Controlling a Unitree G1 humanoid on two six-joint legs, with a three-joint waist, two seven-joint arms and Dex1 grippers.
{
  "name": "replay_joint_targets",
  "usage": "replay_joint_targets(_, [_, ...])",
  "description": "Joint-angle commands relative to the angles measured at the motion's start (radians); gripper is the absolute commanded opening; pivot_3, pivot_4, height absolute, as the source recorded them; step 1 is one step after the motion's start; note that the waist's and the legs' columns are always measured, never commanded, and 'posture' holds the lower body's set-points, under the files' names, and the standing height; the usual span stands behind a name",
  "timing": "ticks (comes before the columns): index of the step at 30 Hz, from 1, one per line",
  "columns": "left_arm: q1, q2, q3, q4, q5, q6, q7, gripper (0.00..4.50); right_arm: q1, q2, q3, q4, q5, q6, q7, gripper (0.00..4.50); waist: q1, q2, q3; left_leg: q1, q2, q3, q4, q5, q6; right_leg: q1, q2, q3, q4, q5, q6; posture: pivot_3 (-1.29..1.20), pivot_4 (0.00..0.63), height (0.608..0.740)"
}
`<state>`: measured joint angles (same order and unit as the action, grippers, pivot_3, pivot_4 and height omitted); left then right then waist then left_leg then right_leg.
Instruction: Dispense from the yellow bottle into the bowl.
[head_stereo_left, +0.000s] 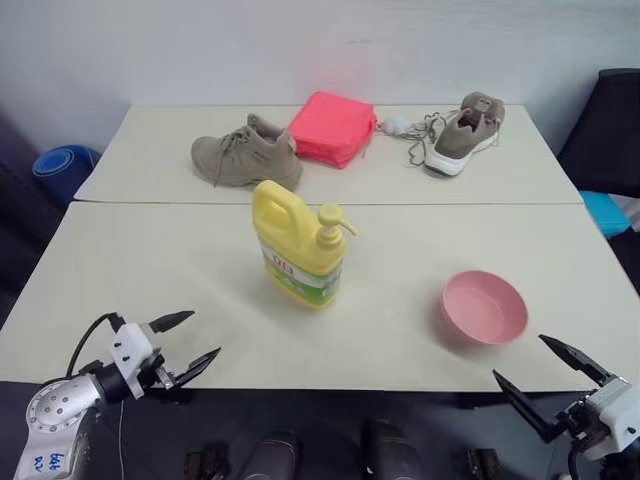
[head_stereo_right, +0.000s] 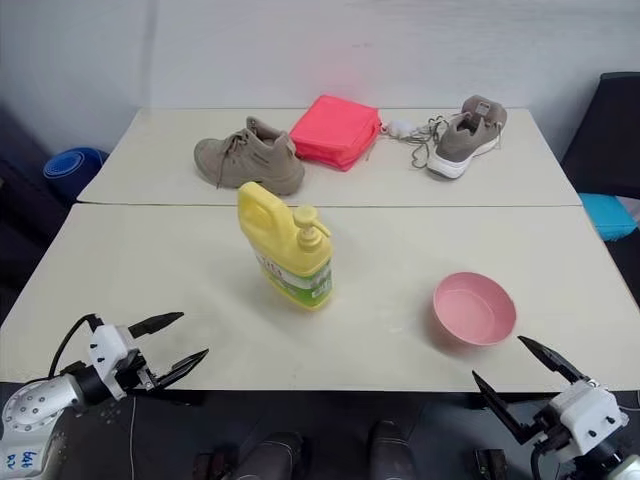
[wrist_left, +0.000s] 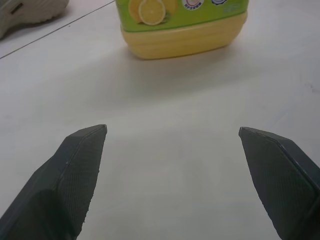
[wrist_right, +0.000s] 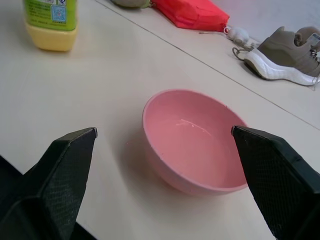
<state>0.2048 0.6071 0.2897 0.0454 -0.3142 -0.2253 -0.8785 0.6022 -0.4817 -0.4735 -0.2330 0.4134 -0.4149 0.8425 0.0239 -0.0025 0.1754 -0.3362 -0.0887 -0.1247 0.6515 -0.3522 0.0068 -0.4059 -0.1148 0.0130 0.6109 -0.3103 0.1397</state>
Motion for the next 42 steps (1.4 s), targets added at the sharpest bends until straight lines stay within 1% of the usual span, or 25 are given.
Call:
replay_joint_targets(1, [-0.015, 0.012, 0.002, -0.049, -0.018, 0.042, 0.012, 4.49, -0.002, 0.010, 0.007, -0.007, 0.018, -0.007, -0.003, 4.50, 0.001, 0.000, 0.000, 0.000, 0.000, 0.000, 0.000, 0.000, 0.000, 0.000, 0.000, 0.000, 0.000, 0.000, 0.000, 0.00, 0.150, 0.740])
replay_joint_targets(4, [-0.059, 0.010, -0.013, -0.108, -0.101, 0.145, -0.010, 4.49, 0.000, 0.013, -0.005, -0.013, 0.014, -0.002, -0.017, 4.50, 0.003, 0.000, 0.000, 0.000, 0.000, 0.000, 0.000, 0.000, 0.000, 0.000, 0.000, 0.000, 0.000, 0.000, 0.000, 0.00, 0.150, 0.740])
replay_joint_targets(7, [-0.133, 0.049, -0.042, -0.208, -0.245, 0.320, -0.085, 4.49, 0.025, 0.011, -0.060, -0.017, 0.035, 0.010, -0.038, 4.50, 0.003, 0.000, 0.000, 0.000, -0.001, -0.001, 0.001, 0.000, 0.000, 0.000, 0.000, -0.001, 0.001, 0.000, 0.000, 0.00, 0.150, 0.740])
replay_joint_targets(10, [-0.204, 0.094, -0.068, -0.314, -0.364, 0.465, -0.134, 4.49, 0.095, 0.002, -0.128, -0.018, 0.072, 0.015, -0.017, 4.50, 0.002, 0.001, 0.000, 0.000, 0.000, -0.001, 0.001, 0.001, -0.001, 0.000, 0.000, -0.001, 0.001, 0.000, 0.000, 0.00, 0.150, 0.740])
replay_joint_targets(13, [-0.227, 0.135, -0.109, -0.415, -0.404, 0.545, -0.167, 4.49, 0.153, 0.006, -0.191, -0.003, 0.096, 0.008, 0.000, 4.50, -0.004, 0.004, -0.001, 0.000, 0.000, -0.001, -0.001, 0.000, -0.001, 0.000, 0.000, 0.000, 0.000, 0.000, 0.000, 0.00, 0.150, 0.740])
replay_joint_targets(16, [-0.253, 0.136, -0.148, -0.452, -0.402, 0.566, -0.188, 4.49, 0.173, 0.000, -0.198, -0.011, 0.083, 0.011, 0.011, 4.50, -0.017, 0.004, -0.001, 0.001, 0.001, 0.002, -0.002, 0.000, -0.001, -0.001, 0.000, 0.003, 0.000, 0.000, 0.000, 0.00, 0.150, 0.740])
replay_joint_targets(18, [-0.272, 0.123, -0.159, -0.452, -0.392, 0.564, -0.183, 4.49, 0.155, -0.026, -0.161, -0.081, 0.050, 0.045, -0.001, 4.50, -0.023, 0.004, -0.001, 0.001, 0.002, 0.003, -0.001, 0.000, -0.002, -0.001, 0.001, 0.003, 0.000, 0.000, -0.001, 0.00, 0.150, 0.740])
replay_joint_targets(20, [-0.285, 0.110, -0.165, -0.452, -0.389, 0.570, -0.170, 4.49, 0.080, -0.078, -0.088, -0.200, 0.035, 0.229, -0.094, 4.50, -0.027, 0.004, -0.001, 0.001, 0.003, 0.003, -0.001, 0.001, -0.002, -0.001, 0.001, 0.003, 0.001, 0.001, -0.002, 0.00, 0.150, 0.740])
replay_joint_targets(22, [-0.281, 0.105, -0.166, -0.457, -0.387, 0.575, -0.168, 4.49, 0.040, -0.109, -0.047, -0.265, 0.040, 0.368, -0.154, 4.50, -0.030, 0.004, -0.001, 0.001, 0.006, 0.005, 0.001, 0.001, -0.003, -0.001, 0.003, 0.004, 0.001, 0.004, -0.005, 0.00, 0.150, 0.740])
replay_joint_targets(24, [-0.272, 0.103, -0.169, -0.456, -0.363, 0.558, -0.165, 4.49, -0.008, -0.144, 0.003, -0.326, 0.055, 0.526, -0.208, 4.50, -0.022, 0.005, -0.002, 0.001, 0.006, 0.005, 0.001, 0.002, -0.004, -0.002, 0.003, 0.004, 0.001, 0.005, -0.005, 0.00, 0.150, 0.740])
replay_joint_targets(26, [-0.259, 0.098, -0.163, -0.462, -0.355, 0.551, -0.155, 4.49, -0.088, -0.184, 0.088, -0.379, 0.042, 0.682, -0.261, 4.50, -0.007, 0.005, -0.001, 0.000, 0.007, 0.002, 0.000, 0.002, -0.005, -0.003, 0.004, 0.005, 0.000, 0.004, -0.007, 0.00, 0.150, 0.740])
replay_joint_targets(28, [-0.247, 0.097, -0.160, -0.469, -0.348, 0.547, -0.151, 4.49, -0.172, -0.184, 0.150, -0.398, 0.047, 0.802, -0.324, 4.50, 0.001, 0.005, -0.001, -0.003, 0.008, 0.002, 0.000, 0.002, -0.006, -0.004, 0.005, 0.004, -0.001, 0.004, -0.007, 0.00, 0.150, 0.740])
replay_joint_targets(30, [-0.241, 0.095, -0.160, -0.474, -0.341, 0.545, -0.146, 4.49, -0.236, -0.172, 0.188, -0.390, 0.041, 0.881, -0.369, 4.50, 0.003, 0.005, -0.001, -0.004, 0.008, 0.002, 0.000, 0.002, -0.006, -0.004, 0.005, 0.004, -0.001, 0.004, -0.007, 0.00, 0.150, 0.740])
replay_joint_targets(33, [-0.240, 0.087, -0.163, -0.481, -0.339, 0.546, -0.132, 4.49, -0.310, -0.167, 0.261, -0.335, -0.023, 0.919, -0.395, 4.50, 0.004, 0.004, -0.001, -0.005, 0.007, 0.002, 0.002, 0.002, -0.006, -0.005, 0.004, 0.000, -0.002, 0.004, -0.007, 0.00, 0.150, 0.740])
replay_joint_targets(39, [-0.249, 0.075, -0.155, -0.483, -0.335, 0.544, -0.103, 4.49, -0.371, -0.138, 0.322, -0.276, -0.081, 0.922, -0.409, 4.50, 0.000, 0.004, -0.001, -0.005, 0.008, 0.002, 0.002, 0.002, -0.006, -0.004, 0.005, 0.000, -0.002, 0.004, -0.007, 0.00, 0.150, 0.740])
replay_joint_targets(42, [-0.249, 0.074, -0.154, -0.483, -0.330, 0.542, -0.098, 4.50, -0.385, -0.123, 0.352, -0.243, -0.119, 0.909, -0.412, 3.90, -0.001, 0.004, -0.001, -0.004, 0.008, 0.002, 0.002, 0.002, -0.006, -0.005, 0.005, 0.000, 0.000, 0.004, -0.007, 0.00, 0.150, 0.740])
